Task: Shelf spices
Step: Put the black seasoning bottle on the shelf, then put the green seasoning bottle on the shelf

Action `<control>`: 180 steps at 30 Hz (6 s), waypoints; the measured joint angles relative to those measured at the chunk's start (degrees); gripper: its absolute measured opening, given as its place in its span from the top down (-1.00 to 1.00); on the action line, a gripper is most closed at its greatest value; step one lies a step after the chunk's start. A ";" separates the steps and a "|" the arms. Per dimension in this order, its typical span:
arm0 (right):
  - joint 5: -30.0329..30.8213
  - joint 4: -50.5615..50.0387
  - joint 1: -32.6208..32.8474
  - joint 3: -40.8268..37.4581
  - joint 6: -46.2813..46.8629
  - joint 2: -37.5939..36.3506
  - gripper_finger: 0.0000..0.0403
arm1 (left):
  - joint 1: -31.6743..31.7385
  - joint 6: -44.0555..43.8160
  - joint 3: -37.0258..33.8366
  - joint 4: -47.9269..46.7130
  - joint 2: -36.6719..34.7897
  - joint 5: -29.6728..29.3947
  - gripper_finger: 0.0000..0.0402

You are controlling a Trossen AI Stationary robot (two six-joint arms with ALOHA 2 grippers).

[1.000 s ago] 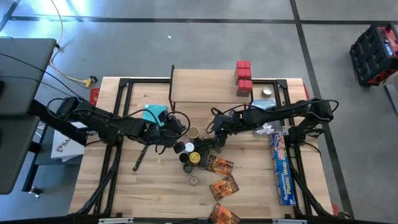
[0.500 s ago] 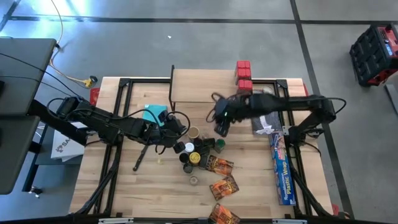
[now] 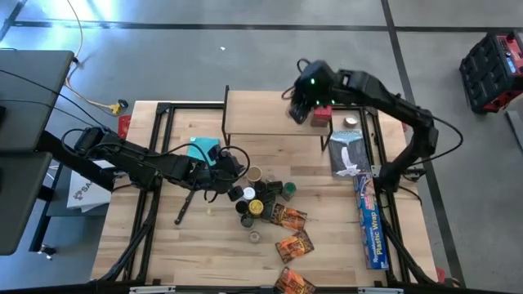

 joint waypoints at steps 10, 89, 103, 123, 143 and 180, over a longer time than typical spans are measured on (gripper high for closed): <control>-9.18 8.49 -8.90 0.00 -4.70 5.92 0.06 | 0.00 0.07 0.00 0.36 0.00 -2.13 0.84; -3.14 10.44 14.38 -3.10 -21.24 0.71 -0.35 | -2.22 -1.82 0.02 1.30 0.00 -0.71 0.84; 2.13 11.04 36.77 -24.44 10.41 -0.96 -0.35 | -3.32 -3.08 0.02 -0.07 0.00 -1.57 0.84; 9.63 25.33 39.35 -41.37 36.50 -0.17 -0.35 | -3.06 -2.44 0.02 0.16 0.00 -3.76 0.84; 11.10 31.77 39.24 -46.55 32.01 -0.96 0.18 | -3.06 -2.47 0.02 0.38 0.00 -3.98 0.84; -9.90 23.67 2.08 -12.67 -8.30 6.61 0.17 | -3.69 1.11 0.02 4.09 -1.92 -3.76 0.84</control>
